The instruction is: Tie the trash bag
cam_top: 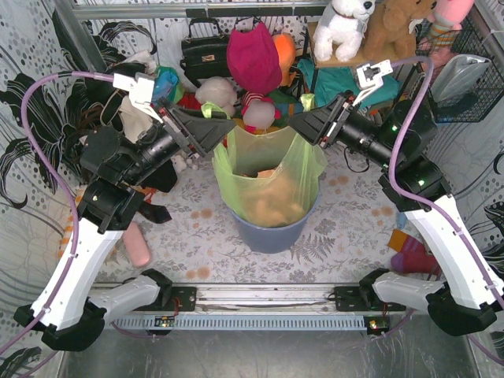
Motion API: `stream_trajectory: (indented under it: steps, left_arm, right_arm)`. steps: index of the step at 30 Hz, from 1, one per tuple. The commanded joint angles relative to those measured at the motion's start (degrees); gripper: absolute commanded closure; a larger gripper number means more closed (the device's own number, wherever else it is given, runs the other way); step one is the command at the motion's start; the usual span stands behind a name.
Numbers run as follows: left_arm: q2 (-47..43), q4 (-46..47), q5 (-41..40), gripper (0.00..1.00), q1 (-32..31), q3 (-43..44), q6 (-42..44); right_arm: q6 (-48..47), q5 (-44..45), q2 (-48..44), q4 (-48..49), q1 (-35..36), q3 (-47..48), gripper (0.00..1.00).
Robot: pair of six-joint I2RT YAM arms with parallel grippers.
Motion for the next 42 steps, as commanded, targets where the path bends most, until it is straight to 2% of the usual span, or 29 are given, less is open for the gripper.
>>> stream_trajectory:
  steps: [1, 6, 9, 13, 18, 22, 29, 32, 36, 42]
  left_arm:
    - [0.5, 7.9, 5.4, 0.44, 0.3, 0.7, -1.8]
    - [2.1, 10.7, 7.4, 0.46, 0.3, 1.8, -3.2]
    - [3.7, 11.0, 8.4, 0.46, 0.3, 4.9, -3.1]
    - [7.2, 9.8, 8.4, 0.48, 0.3, 12.3, -2.6]
    - [7.8, 6.8, 2.3, 0.51, 0.3, 18.2, -1.7]
    - [4.7, 6.7, -1.0, 0.51, 0.3, 15.4, -0.9]
    - [1.0, 10.4, -0.7, 0.51, 0.3, 5.8, -3.8]
    - [0.8, 13.2, -0.1, 0.51, 0.3, 1.9, -6.1]
    - [3.9, 13.7, 1.9, 0.51, 0.3, 4.9, -7.1]
    - [11.4, 13.3, 6.4, 0.51, 0.3, 17.3, -8.6]
  right_arm:
    - [2.5, -2.2, -2.4, 5.9, 0.0, -1.2, 0.61]
    - [3.7, -2.9, -2.7, 8.0, 0.1, -1.6, 0.64]
    - [3.5, -3.1, -1.7, 8.8, 0.0, 1.8, 0.65]
    - [2.2, -3.0, 2.5, 8.2, 0.0, 11.8, 0.7]
    - [1.3, -2.7, 7.2, 7.0, 0.1, 21.9, 0.76]
    - [2.3, -2.3, 5.9, 8.6, 0.1, 18.3, 0.77]
    - [5.4, 1.5, -1.4, 13.7, 0.0, -0.3, 0.77]
    - [6.6, 1.9, -2.3, 15.4, 0.0, -3.7, 0.78]
    - [6.3, 0.5, 0.1, 14.9, 0.0, 0.9, 0.78]
    - [4.7, -1.4, 4.9, 12.6, 0.0, 15.1, 0.78]
